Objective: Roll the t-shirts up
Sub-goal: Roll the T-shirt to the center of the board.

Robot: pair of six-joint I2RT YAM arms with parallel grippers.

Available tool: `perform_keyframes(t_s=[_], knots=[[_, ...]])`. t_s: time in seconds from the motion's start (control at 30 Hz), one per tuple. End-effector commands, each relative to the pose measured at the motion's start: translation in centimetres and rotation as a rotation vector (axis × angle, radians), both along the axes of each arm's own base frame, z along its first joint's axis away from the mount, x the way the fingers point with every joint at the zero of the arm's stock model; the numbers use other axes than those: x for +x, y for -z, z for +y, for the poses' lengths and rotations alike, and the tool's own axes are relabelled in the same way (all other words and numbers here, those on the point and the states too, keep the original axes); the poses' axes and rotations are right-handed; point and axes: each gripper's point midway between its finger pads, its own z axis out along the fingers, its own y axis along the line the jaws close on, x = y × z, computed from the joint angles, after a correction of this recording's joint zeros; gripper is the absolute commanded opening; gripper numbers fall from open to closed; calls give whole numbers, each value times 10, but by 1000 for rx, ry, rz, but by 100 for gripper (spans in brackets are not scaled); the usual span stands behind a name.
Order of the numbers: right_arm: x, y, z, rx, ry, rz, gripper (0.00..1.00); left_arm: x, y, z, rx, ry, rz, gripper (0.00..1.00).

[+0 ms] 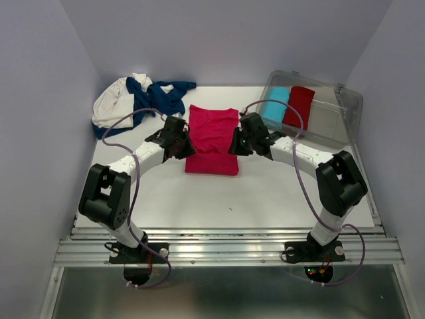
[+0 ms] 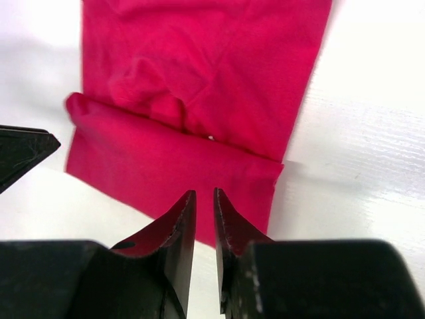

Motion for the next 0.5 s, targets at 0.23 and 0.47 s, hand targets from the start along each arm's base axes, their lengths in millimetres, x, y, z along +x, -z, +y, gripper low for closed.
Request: perform_keyframes(t_s=[0.23,0.47], knots=[[6,-25,12,56,3,-52,25,-3,-20,4,-29,-37,-56,34],[8,-4,14,26,-13,-17,26,2,-16,5,-17,-50,-51,34]])
